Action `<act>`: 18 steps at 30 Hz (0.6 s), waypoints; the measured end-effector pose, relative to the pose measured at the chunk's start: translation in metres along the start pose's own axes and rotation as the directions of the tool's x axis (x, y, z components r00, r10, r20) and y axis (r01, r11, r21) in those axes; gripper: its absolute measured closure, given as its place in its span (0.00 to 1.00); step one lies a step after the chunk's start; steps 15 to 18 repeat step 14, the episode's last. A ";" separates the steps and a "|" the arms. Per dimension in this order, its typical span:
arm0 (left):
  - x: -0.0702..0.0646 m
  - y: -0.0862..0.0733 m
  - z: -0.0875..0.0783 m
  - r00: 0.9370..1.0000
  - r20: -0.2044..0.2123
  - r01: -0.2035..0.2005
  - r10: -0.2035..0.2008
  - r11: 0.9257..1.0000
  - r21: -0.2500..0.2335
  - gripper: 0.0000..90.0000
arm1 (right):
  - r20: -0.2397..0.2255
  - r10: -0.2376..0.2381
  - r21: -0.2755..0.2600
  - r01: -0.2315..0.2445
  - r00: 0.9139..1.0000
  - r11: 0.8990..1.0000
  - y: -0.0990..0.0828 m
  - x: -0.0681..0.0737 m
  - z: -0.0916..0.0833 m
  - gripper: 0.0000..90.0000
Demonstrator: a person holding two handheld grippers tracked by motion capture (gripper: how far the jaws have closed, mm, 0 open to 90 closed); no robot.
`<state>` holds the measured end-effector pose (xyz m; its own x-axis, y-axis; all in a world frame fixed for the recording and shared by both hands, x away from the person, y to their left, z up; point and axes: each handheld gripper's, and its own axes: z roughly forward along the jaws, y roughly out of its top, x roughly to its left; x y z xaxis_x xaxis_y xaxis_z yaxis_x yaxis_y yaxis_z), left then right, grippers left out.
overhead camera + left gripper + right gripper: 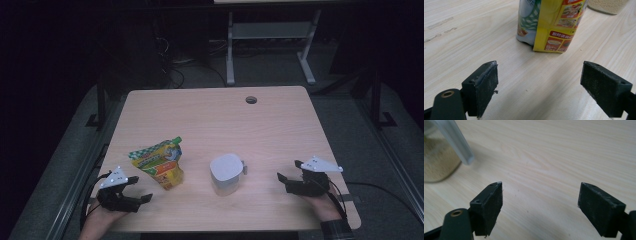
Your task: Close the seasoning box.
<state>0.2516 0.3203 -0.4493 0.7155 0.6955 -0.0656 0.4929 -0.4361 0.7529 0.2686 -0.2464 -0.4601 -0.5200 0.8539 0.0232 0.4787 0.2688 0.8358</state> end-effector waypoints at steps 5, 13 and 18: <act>0.000 -0.001 0.002 1.000 -0.001 0.003 -0.003 1.000 0.002 0.15 | 0.002 -0.002 0.029 0.002 1.000 1.000 -0.008 -0.002 0.003 0.18; 0.000 -0.001 0.004 1.000 0.001 -0.008 0.008 1.000 0.008 0.15 | 0.007 -0.004 0.018 0.004 1.000 1.000 -0.007 -0.002 0.003 0.17; 0.000 -0.001 0.004 1.000 0.001 -0.008 0.008 1.000 0.008 0.15 | 0.007 -0.004 0.018 0.004 1.000 1.000 -0.007 -0.002 0.003 0.17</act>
